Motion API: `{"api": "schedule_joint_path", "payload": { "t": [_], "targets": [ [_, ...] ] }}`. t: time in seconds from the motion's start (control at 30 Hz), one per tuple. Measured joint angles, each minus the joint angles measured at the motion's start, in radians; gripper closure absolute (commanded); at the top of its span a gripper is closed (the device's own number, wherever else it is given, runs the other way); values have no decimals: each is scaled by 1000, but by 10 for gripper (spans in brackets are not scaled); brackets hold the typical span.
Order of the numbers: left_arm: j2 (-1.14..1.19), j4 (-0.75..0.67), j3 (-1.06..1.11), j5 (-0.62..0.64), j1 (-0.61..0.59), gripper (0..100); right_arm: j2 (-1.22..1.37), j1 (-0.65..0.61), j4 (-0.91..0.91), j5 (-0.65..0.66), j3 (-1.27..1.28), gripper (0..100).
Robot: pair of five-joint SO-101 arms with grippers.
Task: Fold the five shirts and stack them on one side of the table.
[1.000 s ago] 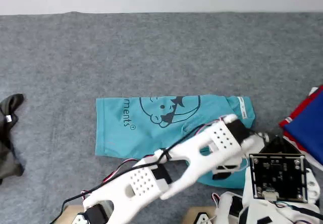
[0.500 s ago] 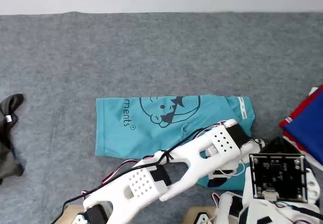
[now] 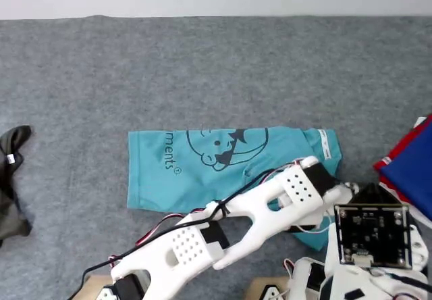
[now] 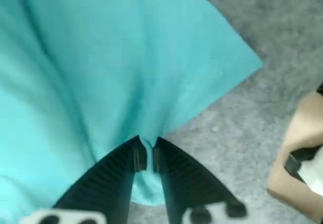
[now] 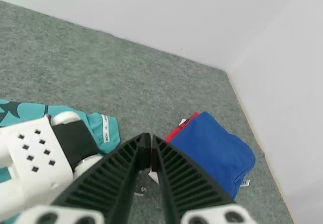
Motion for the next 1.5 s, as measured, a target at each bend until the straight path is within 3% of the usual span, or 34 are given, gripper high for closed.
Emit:
{"api": "schedule_joint_path", "payload": {
  "t": [0.47,0.73,1.1,1.5],
  "targets": [
    [0,3,-158,-12,-187,987,-3,0,0,0,9,988],
    [0,-41,-160,-26,-288,793,-3,0,0,0,9,988],
    [89,-114,-201,-41,-404,794,-3,0,0,0,9,988],
    [104,0,-548,-48,-405,794,-64,0,5,0,9,988]
  ]
}}
